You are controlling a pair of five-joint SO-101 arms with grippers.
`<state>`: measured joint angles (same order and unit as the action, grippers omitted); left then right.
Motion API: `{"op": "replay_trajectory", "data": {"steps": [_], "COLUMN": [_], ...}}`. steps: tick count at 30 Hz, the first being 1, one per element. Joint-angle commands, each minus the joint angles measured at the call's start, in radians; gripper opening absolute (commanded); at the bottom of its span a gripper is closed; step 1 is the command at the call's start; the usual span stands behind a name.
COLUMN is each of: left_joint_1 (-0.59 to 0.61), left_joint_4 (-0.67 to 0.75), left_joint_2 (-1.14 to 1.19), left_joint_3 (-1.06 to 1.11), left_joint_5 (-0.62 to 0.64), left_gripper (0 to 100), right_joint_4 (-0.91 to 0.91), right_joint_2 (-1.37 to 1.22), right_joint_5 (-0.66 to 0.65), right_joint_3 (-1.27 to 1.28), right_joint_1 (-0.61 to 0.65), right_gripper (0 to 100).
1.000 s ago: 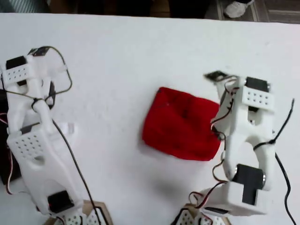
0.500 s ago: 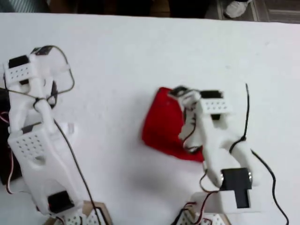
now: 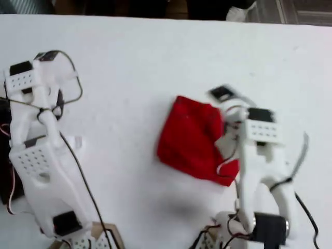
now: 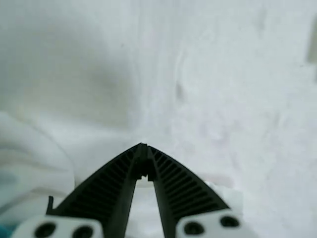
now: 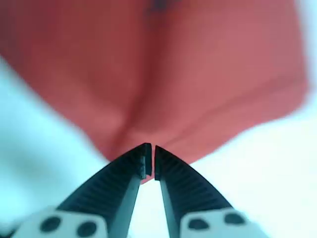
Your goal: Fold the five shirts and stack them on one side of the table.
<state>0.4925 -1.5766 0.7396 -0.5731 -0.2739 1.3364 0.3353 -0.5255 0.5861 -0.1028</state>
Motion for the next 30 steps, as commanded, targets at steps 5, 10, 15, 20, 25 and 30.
{"op": "replay_trajectory", "data": {"steps": [5,10,15,20,25,30], "left_joint_1": [-0.009,-0.008,-0.005,-0.005,-0.008,-0.006], "left_joint_4": [0.011,0.008,0.008,0.011,0.011,0.011], "left_joint_2": [-0.012,-0.012,-0.012,-0.012,-0.012,-0.012], "left_joint_3": [-0.035,-0.030,-0.028,-0.031,-0.035,-0.035], "left_joint_5": [0.012,0.012,0.012,0.011,0.011,0.011], "left_gripper": [3,3,3,3,3,3], "right_joint_4": [-0.136,-0.163,-0.090,0.002,0.036,0.036], "right_joint_2": [-0.022,-0.211,-0.415,-0.578,-0.687,-0.733], "right_joint_5": [0.236,0.264,0.259,0.256,0.196,0.192], "right_joint_3": [-0.118,-0.226,-0.377,-0.511,-0.626,-0.723], "right_joint_1": [-0.114,-0.076,-0.051,-0.050,-0.053,-0.074], "right_gripper": [18.9,17.3,17.0,17.0,9.8,1.9]}}
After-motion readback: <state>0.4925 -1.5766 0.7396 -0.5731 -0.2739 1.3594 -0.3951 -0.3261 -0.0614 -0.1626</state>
